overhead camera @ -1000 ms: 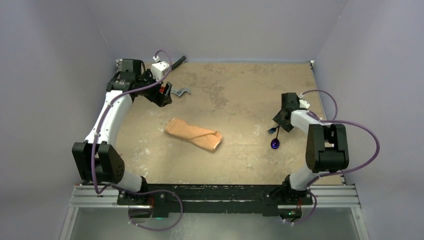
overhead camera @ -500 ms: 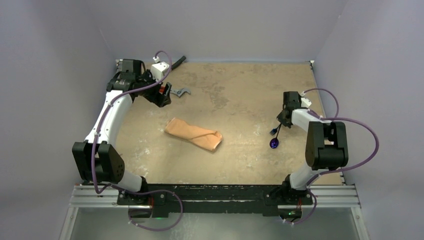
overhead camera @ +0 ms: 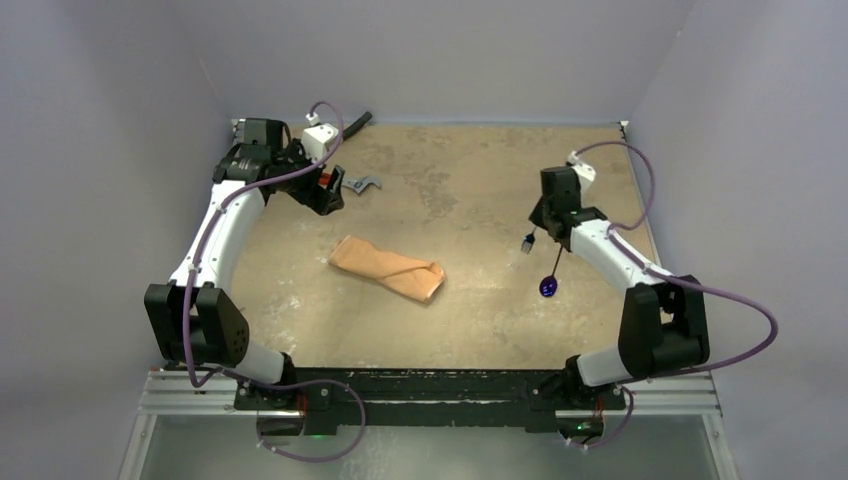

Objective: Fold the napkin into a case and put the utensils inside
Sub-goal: Pick up the fork from the center of the board, then insert the fork into the folded napkin.

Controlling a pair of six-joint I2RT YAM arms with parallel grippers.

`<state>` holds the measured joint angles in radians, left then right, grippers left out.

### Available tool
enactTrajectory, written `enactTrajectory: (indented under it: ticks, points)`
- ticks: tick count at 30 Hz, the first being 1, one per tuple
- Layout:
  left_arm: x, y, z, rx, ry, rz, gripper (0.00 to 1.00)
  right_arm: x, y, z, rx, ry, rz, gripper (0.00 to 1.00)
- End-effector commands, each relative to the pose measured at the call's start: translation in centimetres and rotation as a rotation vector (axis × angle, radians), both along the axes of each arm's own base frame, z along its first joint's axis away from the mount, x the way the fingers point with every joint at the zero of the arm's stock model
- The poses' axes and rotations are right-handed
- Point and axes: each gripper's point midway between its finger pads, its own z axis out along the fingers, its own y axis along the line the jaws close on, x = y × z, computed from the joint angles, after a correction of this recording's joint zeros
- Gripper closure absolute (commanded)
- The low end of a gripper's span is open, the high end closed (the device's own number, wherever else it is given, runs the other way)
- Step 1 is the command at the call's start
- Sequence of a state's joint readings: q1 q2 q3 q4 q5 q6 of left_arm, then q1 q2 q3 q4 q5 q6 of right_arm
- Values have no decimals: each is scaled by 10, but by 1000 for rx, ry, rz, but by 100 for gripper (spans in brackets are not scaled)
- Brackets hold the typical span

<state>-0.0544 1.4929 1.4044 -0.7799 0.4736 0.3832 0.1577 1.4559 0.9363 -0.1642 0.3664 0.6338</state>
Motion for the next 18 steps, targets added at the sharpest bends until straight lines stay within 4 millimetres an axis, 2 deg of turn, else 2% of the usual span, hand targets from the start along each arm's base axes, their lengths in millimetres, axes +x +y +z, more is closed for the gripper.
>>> enactTrajectory:
  ticks: [1, 4, 5, 8, 14, 18]
  points:
    - [-1, -9, 17, -53, -30, -41, 12, -1, 83, 42, -16, -76, 337, 100]
    - [-4, -10, 6, -46, -12, -65, 10, -28, 148, 52, 1, -65, 626, 100]
    - [-4, -8, -2, -38, 8, -59, 12, -44, 171, 57, 5, -66, 728, 100]
    - [-8, -3, -31, -12, 81, -42, 19, -87, 210, 57, 16, -33, 934, 100]
    - [-18, 3, -78, 1, 162, 22, 31, -169, 258, 39, 31, 87, 1256, 100]
    - [-25, 2, -103, -12, 227, 47, 37, -199, 266, 24, -11, 178, 1367, 100]
